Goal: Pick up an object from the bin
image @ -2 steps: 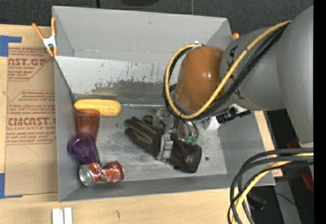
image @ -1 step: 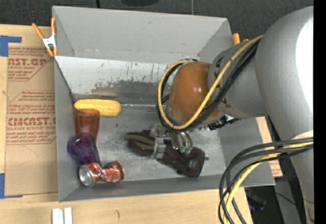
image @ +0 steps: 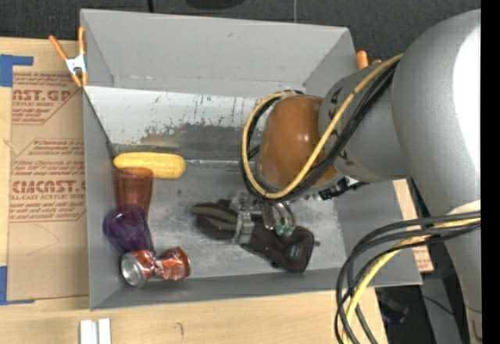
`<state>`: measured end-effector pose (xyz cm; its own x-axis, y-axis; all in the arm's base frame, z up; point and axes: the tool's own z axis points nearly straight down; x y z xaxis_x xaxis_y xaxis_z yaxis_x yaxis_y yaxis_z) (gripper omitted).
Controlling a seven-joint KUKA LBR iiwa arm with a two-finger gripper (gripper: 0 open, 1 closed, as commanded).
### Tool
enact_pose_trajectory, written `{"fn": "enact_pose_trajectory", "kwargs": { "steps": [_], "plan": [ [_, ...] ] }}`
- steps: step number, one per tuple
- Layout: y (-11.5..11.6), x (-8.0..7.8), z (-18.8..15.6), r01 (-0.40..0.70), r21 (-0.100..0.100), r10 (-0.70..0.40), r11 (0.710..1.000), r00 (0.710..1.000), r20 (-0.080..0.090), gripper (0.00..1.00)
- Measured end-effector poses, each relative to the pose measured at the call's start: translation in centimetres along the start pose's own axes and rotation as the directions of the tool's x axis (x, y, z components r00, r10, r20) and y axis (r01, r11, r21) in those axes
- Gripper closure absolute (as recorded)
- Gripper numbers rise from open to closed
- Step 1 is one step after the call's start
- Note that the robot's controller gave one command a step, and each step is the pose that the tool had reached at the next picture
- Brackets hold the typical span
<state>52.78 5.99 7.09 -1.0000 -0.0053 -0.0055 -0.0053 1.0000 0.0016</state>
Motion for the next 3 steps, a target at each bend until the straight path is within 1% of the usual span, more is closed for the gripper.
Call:
{"fn": "enact_pose_trajectory", "kwargs": {
  "steps": [3],
  "plan": [
    [0.01, 0.00, 0.00, 0.000, 0.000, 0.000, 1.000, 1.000, 0.000, 1.00]
  ]
}}
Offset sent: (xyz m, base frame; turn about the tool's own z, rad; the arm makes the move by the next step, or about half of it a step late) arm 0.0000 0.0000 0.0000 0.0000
